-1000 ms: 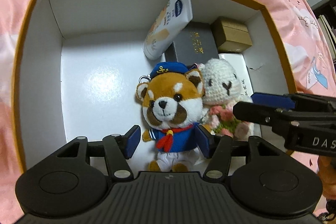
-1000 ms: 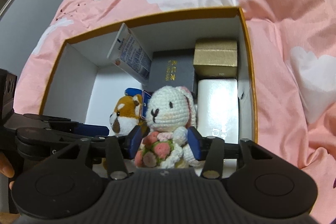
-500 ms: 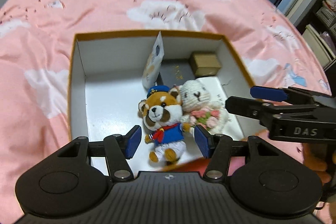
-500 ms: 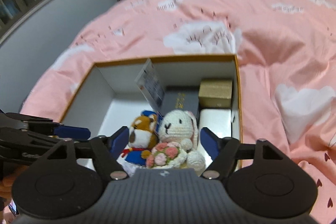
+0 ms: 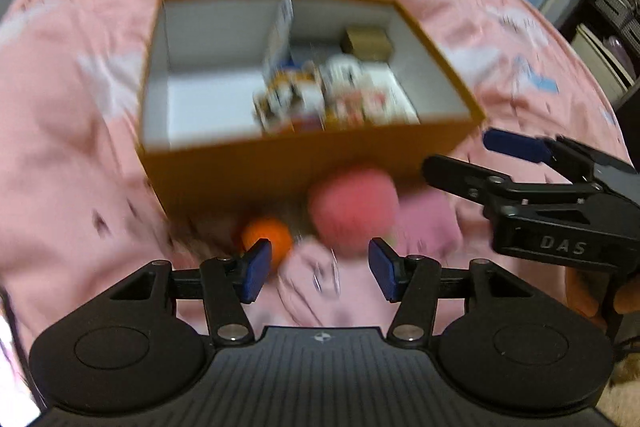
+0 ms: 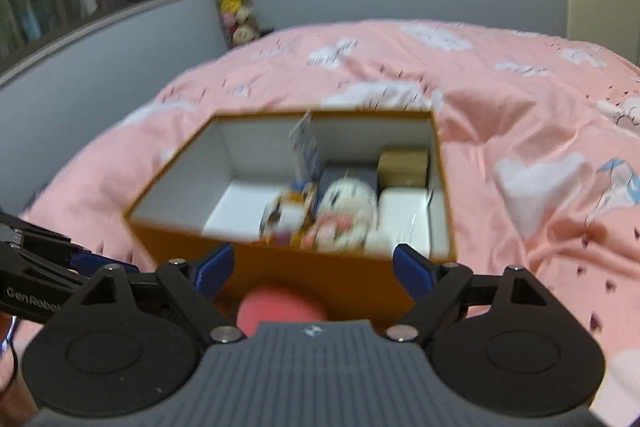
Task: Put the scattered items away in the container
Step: 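Lift both grippers out of the orange box toward the remaining items, then grasp the light pink pouch with the left gripper while the right approaches the pink card wallet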
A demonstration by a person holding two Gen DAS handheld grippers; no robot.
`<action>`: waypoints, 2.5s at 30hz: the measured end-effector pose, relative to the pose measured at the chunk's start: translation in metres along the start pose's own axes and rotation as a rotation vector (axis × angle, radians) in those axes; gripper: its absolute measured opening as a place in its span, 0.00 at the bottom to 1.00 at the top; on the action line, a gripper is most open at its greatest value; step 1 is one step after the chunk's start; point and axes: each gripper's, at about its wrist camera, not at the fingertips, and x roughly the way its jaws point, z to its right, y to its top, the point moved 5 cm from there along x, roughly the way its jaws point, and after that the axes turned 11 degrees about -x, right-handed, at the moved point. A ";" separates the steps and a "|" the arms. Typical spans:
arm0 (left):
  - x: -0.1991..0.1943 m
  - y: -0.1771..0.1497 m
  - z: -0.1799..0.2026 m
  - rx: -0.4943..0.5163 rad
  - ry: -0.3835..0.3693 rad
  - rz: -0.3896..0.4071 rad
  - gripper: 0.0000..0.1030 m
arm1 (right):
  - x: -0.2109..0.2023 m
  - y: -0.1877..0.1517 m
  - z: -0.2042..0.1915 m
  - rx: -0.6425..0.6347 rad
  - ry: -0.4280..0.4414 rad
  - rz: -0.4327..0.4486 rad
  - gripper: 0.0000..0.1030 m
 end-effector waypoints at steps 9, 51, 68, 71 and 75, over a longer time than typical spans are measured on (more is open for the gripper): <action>0.036 -0.043 -0.008 -0.098 -0.022 -0.164 0.59 | 0.014 -0.053 -0.023 -0.044 -0.010 -0.198 0.60; 0.025 -0.029 -0.025 -0.118 -0.078 -0.059 0.23 | 0.051 -0.068 0.036 0.010 -0.039 -0.419 0.67; 0.006 -0.017 -0.042 -0.200 -0.092 0.045 0.23 | 0.097 -0.086 0.039 0.109 0.128 -0.492 0.68; 0.007 -0.018 -0.042 -0.206 -0.090 0.041 0.23 | 0.086 -0.084 0.039 0.120 0.120 -0.479 0.56; 0.007 -0.019 -0.043 -0.213 -0.092 0.040 0.23 | 0.065 -0.073 0.036 0.139 0.120 -0.445 0.39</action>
